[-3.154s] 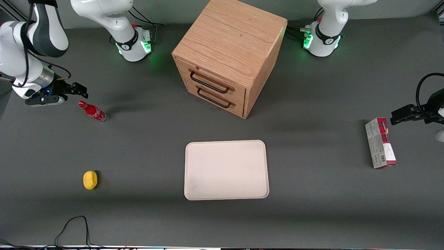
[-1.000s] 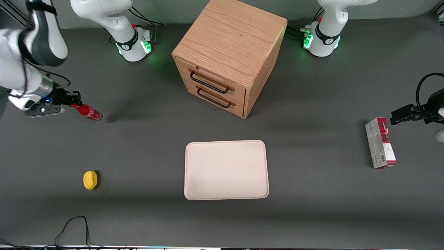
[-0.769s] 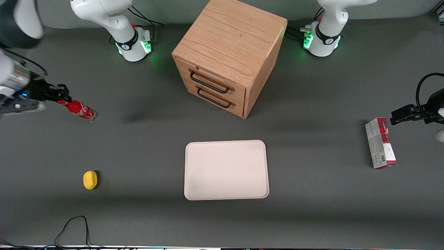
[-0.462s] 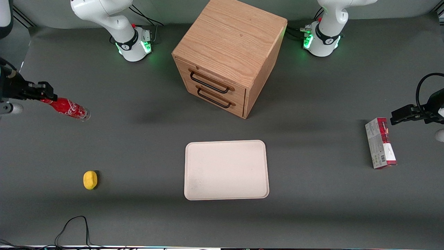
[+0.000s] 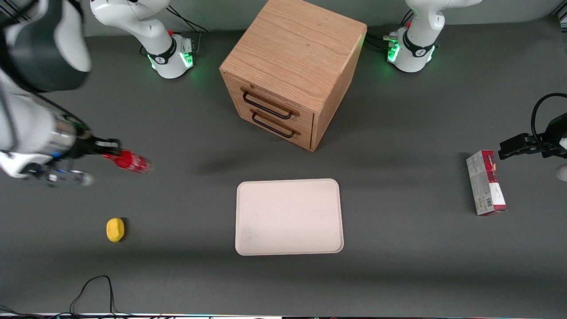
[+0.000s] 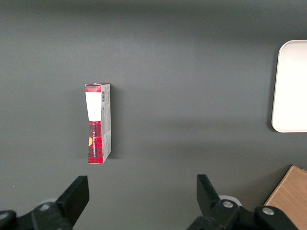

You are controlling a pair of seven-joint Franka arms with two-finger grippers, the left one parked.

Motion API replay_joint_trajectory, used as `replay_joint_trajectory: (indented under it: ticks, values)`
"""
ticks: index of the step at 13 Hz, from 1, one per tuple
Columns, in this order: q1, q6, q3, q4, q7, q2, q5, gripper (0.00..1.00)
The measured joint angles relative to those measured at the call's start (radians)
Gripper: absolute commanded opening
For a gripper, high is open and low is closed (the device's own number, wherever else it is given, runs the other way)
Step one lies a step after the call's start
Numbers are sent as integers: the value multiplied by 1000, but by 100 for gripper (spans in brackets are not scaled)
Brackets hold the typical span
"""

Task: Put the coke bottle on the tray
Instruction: 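Carry the bottle to the cream tray's edge with the right gripper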

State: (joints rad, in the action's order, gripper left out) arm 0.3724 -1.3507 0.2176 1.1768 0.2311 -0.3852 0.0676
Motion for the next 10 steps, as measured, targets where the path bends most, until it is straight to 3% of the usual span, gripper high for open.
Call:
replay_joint_trajectory:
  ticks: [3, 5, 10]
  values:
    - [6, -27, -115, -162, 176, -176, 1, 0]
    - [5, -142, -174, -216, 276, -285, 2, 0]
    - [5, -368, -221, -257, 360, -455, 2, 0]
